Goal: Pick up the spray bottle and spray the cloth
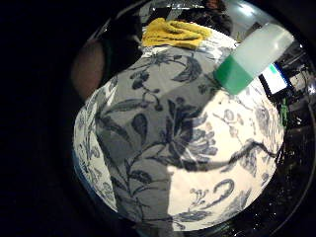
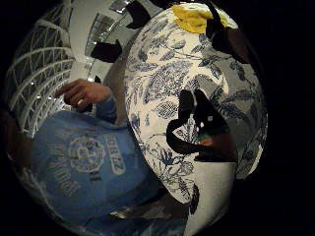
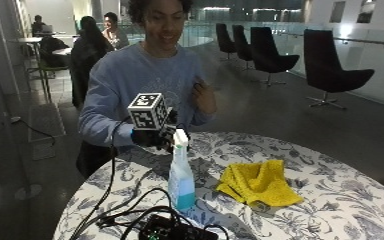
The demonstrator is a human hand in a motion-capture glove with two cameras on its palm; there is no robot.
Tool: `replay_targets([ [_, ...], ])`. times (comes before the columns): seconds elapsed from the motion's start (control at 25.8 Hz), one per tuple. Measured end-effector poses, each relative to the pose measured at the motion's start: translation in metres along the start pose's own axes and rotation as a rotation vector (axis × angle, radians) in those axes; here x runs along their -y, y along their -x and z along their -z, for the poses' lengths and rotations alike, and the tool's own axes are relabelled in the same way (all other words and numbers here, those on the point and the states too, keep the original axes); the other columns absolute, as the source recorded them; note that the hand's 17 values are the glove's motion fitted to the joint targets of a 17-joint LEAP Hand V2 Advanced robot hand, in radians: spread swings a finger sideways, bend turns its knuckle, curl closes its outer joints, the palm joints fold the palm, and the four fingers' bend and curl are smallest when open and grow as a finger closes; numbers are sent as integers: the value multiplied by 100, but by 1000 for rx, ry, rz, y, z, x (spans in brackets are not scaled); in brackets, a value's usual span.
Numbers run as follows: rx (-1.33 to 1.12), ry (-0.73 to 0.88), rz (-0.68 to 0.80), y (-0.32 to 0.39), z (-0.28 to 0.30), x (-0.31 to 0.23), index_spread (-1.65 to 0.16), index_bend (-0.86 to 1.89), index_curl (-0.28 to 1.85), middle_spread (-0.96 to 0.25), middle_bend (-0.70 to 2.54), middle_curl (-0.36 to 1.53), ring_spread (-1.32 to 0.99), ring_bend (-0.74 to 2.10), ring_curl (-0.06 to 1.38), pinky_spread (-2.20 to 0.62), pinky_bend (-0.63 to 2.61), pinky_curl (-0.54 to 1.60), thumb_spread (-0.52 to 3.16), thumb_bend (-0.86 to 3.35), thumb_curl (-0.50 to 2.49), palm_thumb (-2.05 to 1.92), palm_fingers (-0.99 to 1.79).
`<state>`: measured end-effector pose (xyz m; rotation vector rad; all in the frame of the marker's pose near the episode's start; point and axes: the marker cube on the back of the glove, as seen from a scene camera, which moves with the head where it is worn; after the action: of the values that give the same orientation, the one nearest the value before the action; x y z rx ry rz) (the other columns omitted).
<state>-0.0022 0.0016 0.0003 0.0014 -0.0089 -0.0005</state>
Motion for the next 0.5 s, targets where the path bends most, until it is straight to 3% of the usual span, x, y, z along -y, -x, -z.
replay_targets([
  [0.5, 32, -29, -37, -3, -2, -15, -28, 22, 26, -5, 44, 24, 0, 33, 21, 21, 16, 16, 89, 35, 24, 64, 74],
])
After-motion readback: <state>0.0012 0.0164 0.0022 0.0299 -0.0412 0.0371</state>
